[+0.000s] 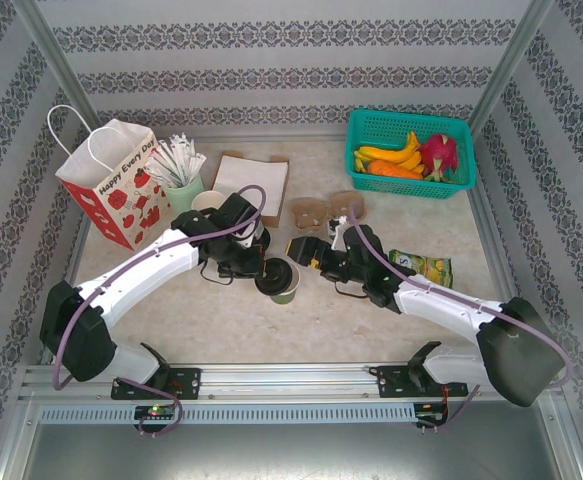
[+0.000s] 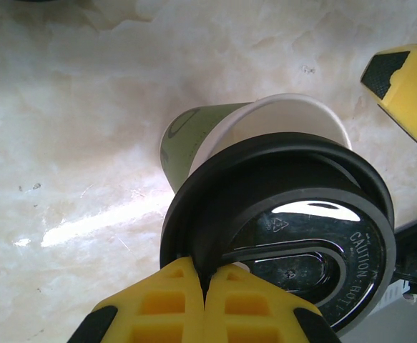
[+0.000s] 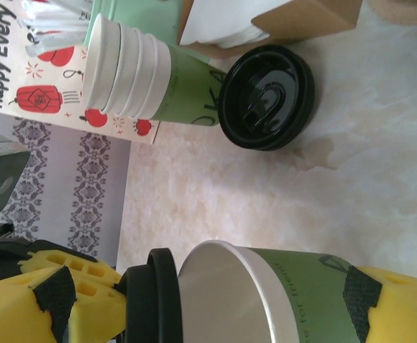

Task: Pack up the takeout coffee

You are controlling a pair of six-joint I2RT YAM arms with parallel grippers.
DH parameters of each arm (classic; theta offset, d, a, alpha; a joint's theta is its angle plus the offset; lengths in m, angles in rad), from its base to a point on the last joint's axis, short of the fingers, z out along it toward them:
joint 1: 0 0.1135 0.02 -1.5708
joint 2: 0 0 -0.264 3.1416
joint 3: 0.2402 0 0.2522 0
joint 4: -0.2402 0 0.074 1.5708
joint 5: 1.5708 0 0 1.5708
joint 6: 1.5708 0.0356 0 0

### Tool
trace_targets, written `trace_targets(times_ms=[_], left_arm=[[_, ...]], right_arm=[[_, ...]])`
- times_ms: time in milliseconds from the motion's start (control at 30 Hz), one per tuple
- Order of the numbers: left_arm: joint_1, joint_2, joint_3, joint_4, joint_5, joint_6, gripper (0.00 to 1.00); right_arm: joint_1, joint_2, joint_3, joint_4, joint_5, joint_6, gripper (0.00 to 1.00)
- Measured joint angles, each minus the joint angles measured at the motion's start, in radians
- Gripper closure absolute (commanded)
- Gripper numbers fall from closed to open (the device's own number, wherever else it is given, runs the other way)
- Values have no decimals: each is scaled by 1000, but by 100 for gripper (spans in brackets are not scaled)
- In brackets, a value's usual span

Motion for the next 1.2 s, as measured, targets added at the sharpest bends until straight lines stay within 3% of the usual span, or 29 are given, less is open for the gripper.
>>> trace_targets(times_ms=[667, 1200], left_arm=[[-16, 64, -4, 64, -3, -6, 100], [-26, 66, 40, 44, -40, 9, 100]], right_arm=[[17, 113, 39, 52, -111, -27, 2], [20, 136, 61, 54, -117, -45, 2]])
